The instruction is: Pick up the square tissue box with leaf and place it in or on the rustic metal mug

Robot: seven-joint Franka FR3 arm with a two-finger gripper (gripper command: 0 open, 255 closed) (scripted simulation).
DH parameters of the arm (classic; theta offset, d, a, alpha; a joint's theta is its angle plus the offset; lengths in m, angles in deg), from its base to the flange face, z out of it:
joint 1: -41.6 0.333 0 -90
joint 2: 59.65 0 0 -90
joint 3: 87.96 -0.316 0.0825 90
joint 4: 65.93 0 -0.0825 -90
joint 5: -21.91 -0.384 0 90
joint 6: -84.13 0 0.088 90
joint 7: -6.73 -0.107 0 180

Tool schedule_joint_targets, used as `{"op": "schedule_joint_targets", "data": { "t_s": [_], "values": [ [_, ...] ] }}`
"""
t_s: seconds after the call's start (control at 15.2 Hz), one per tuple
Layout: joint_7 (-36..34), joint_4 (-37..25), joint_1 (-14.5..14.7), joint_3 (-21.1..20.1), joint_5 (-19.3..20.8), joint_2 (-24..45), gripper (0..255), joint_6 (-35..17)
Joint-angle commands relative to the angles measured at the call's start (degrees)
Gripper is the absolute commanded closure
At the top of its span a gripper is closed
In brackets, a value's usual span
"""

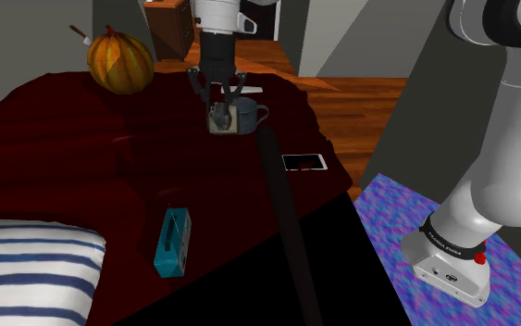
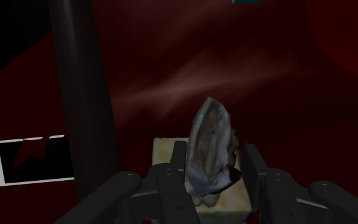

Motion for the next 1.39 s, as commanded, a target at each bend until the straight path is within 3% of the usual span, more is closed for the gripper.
{"op": "schedule_joint_targets", "data": {
  "t_s": [0.0,0.33,0.66,0.86,0.92,0.99,1.32],
  "values": [
    [2.00,-2.24,-1.21,0.76,0.29,1.12,255,1.49],
    [6.68,-9.45,-3.89,2.64,1.40,5.17,255,5.69],
    [10.92,-20.58,-5.66,4.43,3.09,11.55,255,11.38],
    [13.31,-30.98,-5.89,5.55,4.50,17.42,255,16.37],
    [14.09,-35.97,-5.63,5.97,5.11,20.18,255,18.72],
    [15.08,-45.39,-4.63,6.63,6.16,25.28,255,23.09],
    [15.69,-32.68,-7.04,6.29,5.08,20.45,255,15.44]
  ]
}}
